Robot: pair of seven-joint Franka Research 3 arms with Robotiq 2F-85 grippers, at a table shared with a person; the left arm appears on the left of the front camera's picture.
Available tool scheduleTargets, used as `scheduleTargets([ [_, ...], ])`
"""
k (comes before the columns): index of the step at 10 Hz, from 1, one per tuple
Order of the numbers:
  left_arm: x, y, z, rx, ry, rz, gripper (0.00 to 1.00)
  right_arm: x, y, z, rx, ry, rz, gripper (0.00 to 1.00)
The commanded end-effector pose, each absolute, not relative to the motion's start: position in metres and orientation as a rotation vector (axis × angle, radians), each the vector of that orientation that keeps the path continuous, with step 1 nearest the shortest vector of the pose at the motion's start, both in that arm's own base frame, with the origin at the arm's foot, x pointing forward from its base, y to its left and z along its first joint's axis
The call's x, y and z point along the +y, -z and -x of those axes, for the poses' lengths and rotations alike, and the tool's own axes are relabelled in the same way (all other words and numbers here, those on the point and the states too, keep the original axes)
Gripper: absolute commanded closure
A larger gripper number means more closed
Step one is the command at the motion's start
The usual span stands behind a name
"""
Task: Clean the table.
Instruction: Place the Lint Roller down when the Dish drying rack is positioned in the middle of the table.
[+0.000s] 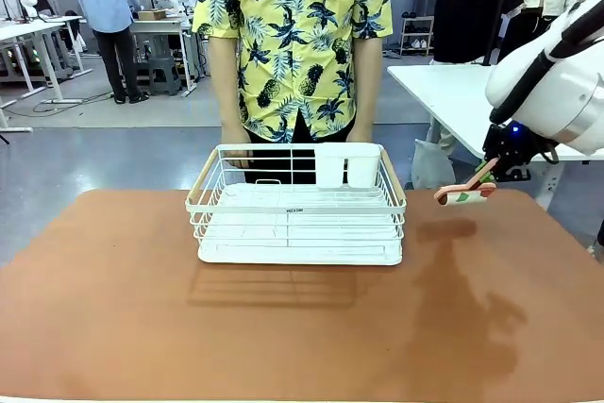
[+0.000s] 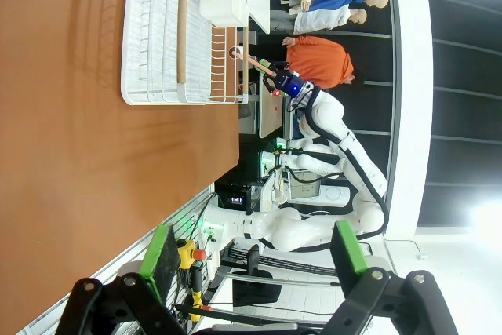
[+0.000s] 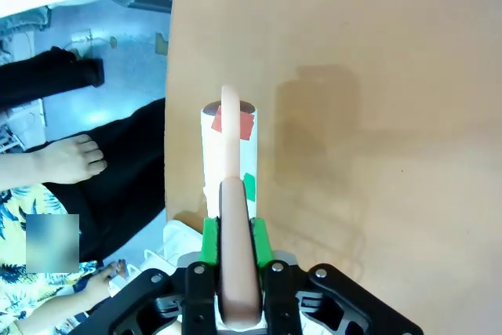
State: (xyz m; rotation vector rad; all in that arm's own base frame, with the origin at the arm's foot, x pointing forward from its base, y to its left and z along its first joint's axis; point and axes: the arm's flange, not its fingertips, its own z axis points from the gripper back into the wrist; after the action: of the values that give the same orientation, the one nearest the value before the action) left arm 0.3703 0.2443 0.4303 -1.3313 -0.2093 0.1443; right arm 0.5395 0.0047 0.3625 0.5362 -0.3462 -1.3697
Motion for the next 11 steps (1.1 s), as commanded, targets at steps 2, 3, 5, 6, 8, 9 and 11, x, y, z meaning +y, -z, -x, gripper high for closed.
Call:
scheduleTargets([
  [2,0.245,-0.430,-0.366,-0.214,-0.142,1.337,0.00,0.008,-0.338,-0.522,-0.359,1.428,-0.586,0.79],
  [3,0.245,-0.430,-0.366,-0.214,-0.142,1.337,0.00,0.007,-0.332,-0.519,-0.373,1.445,-0.565,0.79],
  [5,0.245,-0.430,-0.366,-0.214,-0.142,1.337,0.00,0.005,-0.323,-0.517,-0.383,1.464,-0.546,0.79],
  [6,0.245,-0.430,-0.366,-0.214,-0.142,1.337,0.00,0.004,-0.316,-0.515,-0.374,1.469,-0.534,0.79],
  [8,0.245,-0.430,-0.366,-0.214,-0.142,1.337,0.00,0.003,-0.312,-0.510,-0.375,1.472,-0.523,0.79],
  [9,0.245,-0.430,-0.366,-0.214,-0.142,1.337,0.00,0.002,-0.311,-0.508,-0.369,1.474,-0.516,0.79],
  [11,0.245,-0.430,-0.366,-0.214,-0.142,1.337,0.00,0.001,-0.312,-0.501,-0.363,1.468,-0.513,0.44],
])
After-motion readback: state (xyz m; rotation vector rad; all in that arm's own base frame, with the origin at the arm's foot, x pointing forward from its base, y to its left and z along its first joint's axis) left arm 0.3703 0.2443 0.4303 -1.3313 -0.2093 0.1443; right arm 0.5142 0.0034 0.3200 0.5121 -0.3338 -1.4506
